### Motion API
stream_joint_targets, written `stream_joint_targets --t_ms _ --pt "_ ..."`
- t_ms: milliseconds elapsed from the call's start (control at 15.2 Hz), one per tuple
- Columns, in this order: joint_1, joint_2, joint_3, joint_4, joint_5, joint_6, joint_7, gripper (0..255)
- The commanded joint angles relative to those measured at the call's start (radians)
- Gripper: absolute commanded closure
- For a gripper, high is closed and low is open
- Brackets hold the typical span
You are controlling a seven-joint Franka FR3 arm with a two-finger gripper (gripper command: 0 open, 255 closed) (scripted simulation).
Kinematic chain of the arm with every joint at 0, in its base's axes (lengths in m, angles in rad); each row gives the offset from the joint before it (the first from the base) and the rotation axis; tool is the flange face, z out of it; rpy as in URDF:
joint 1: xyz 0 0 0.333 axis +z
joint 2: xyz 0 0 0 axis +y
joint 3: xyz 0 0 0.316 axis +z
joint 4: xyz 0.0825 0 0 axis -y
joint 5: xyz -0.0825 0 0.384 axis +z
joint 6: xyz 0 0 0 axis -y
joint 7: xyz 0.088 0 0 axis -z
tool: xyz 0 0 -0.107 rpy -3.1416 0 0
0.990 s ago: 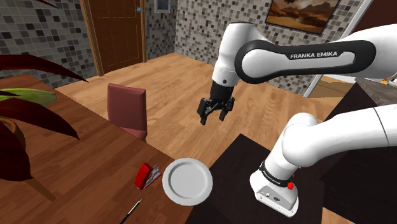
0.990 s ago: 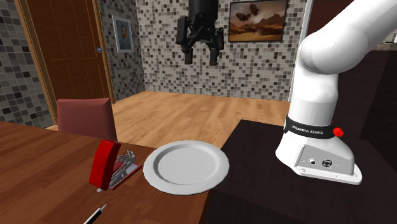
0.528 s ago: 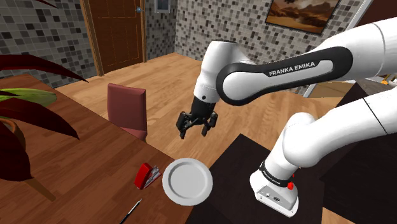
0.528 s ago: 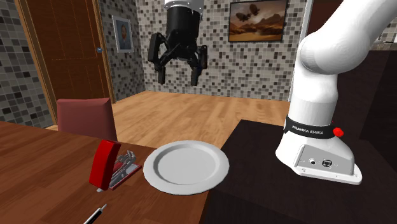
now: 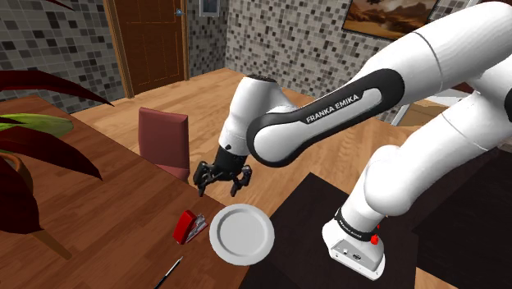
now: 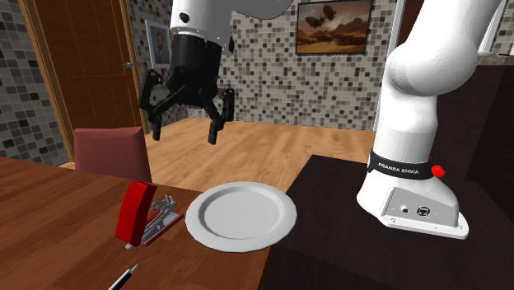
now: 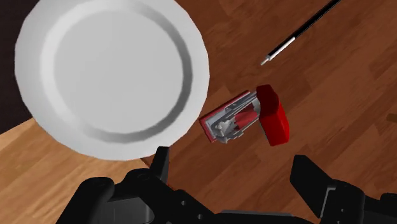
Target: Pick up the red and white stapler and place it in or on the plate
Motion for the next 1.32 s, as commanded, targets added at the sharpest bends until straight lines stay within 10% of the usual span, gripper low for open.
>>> stream_joint_targets --t_ms 0,726,1254 --pt "-0.015 0.082 0.045 0.04 -0.018 0.076 0.064 0" --pt "-0.048 0.369 0.123 0.114 -0.245 0.317 0.291 0" --pt "-0.046 0.369 0.12 0.114 -0.245 0.317 0.29 0"
